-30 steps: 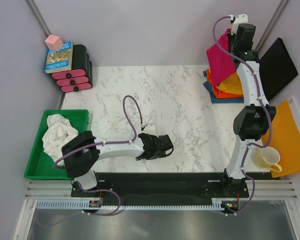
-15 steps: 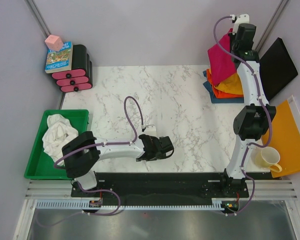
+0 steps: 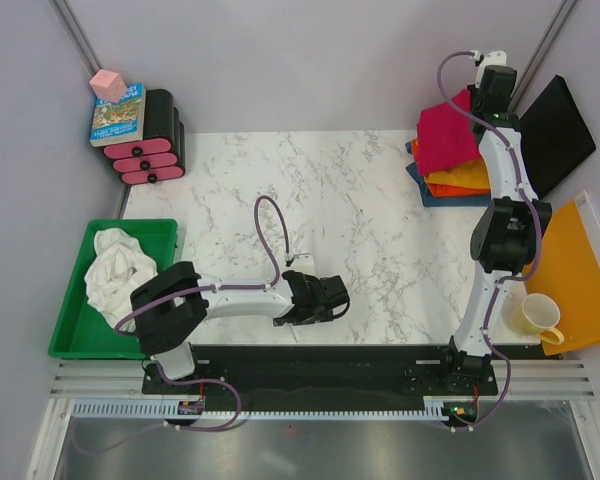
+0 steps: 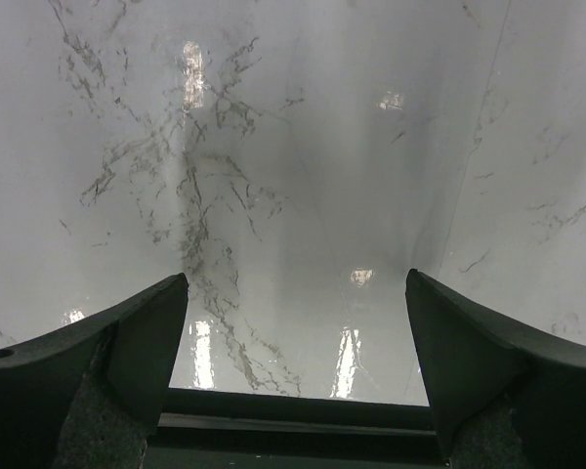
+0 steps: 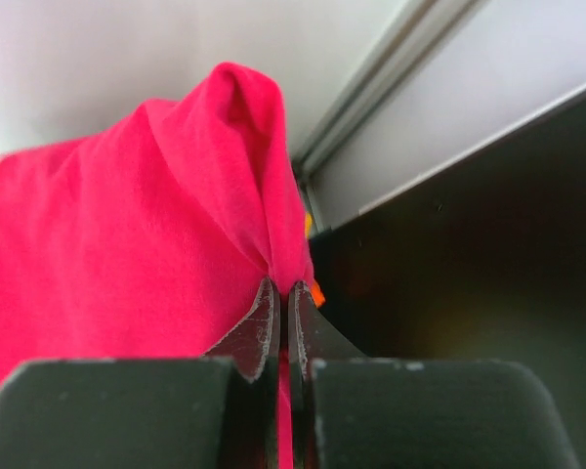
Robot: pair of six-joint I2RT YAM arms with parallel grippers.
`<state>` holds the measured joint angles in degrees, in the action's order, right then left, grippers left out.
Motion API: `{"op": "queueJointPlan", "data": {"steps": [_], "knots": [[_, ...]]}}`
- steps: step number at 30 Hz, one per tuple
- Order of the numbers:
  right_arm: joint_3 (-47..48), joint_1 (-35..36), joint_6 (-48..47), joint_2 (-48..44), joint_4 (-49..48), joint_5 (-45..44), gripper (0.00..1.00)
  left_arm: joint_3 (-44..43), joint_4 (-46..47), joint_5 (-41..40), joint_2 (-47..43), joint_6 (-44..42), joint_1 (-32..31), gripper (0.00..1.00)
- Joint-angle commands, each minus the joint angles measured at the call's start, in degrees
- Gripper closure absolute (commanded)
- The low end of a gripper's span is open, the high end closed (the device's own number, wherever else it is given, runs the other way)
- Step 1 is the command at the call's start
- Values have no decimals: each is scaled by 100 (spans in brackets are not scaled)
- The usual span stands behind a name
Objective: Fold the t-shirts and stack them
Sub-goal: Put the neatly folded tshirt into the corner of the board with the right arm
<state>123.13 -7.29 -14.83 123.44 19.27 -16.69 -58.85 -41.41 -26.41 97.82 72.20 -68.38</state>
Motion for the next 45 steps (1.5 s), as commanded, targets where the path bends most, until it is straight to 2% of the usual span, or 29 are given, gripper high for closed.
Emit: {"op": "queueJointPlan", "data": {"steps": [1,9,22,30,32,33,35,36,38,43,44,45], "knots": [[-166,-185,-2,250,-459,-194,100,-267,107,-39,123,136,-70,0],[-492,-326,-11,514,-740,-159,100,-575,107,92,413,-13,-70,0],[-35,-352,-12,1446,-468,-396,100,-997,89,268,800,-75,-176,0],[-307,-527,348,1184,-538,-55,100,-1164,80,268,861,-198,-211,0],[-447,-554,437,982,-625,314,84,-1216,89,260,870,-242,-246,0],[-665,-572,489,728,-809,446,66,-1243,98,242,879,-259,-263,0],[-825,-572,533,489,-977,726,44,-1322,106,190,879,-303,-316,0],[-834,-572,560,306,-977,833,22,-1339,115,172,870,-312,-334,1],[-843,-572,639,138,-942,974,2,-1375,133,119,835,-356,-387,0],[-1010,-633,902,-539,-785,1640,2,-1340,300,128,747,-435,-448,0],[-1054,-677,938,-766,-593,2547,2,-1331,326,119,730,-444,-457,1],[-1194,-790,990,-890,-469,3044,2,-1313,379,119,669,-461,-483,0]]}}
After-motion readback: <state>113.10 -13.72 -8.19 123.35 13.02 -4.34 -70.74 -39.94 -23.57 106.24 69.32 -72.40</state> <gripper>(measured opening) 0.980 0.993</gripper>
